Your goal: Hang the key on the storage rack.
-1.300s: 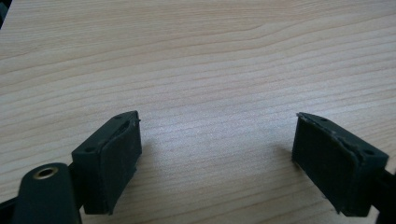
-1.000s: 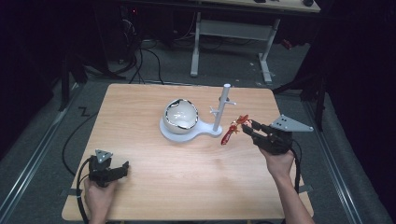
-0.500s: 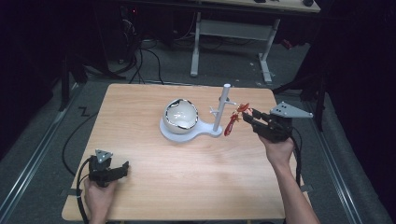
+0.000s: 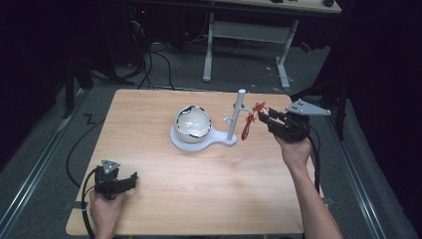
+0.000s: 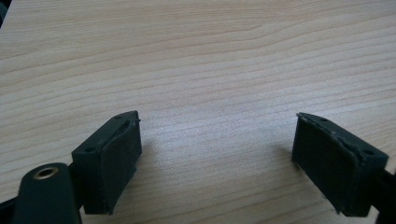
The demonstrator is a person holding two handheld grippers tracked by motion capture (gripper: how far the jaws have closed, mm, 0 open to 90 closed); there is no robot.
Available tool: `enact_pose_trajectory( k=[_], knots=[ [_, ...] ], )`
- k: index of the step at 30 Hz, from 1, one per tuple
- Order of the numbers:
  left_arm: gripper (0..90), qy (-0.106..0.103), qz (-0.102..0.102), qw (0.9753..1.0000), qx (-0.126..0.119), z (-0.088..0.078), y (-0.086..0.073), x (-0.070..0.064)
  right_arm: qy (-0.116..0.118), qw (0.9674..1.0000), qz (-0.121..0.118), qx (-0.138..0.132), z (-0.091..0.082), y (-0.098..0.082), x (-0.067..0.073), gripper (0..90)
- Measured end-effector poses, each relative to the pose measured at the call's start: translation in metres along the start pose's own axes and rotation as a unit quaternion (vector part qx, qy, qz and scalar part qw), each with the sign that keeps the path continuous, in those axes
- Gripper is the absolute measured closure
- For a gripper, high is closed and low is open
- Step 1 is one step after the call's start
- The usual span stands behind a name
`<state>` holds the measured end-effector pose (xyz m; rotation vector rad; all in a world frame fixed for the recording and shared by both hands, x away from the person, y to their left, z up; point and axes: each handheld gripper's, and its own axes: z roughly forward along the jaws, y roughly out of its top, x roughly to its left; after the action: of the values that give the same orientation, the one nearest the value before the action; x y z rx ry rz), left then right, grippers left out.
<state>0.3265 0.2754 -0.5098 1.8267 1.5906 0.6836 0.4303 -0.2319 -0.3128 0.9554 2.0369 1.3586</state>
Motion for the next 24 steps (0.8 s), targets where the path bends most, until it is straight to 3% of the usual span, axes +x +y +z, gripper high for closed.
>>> enact_pose_trajectory(
  k=[13, 24],
  knots=[
    [16.2, 0.000, 0.000, 1.0000, 0.000, 0.000, 0.000, 0.000, -0.006, 0.9999, 0.011, 0.007, 0.014, 0.005, -0.005, 66.3],
    [16.2, -0.001, 0.002, 1.0000, 0.000, 0.000, 0.000, 0.000, -0.015, 0.9994, 0.024, 0.018, 0.019, -0.006, -0.011, 66.2]
  ],
)
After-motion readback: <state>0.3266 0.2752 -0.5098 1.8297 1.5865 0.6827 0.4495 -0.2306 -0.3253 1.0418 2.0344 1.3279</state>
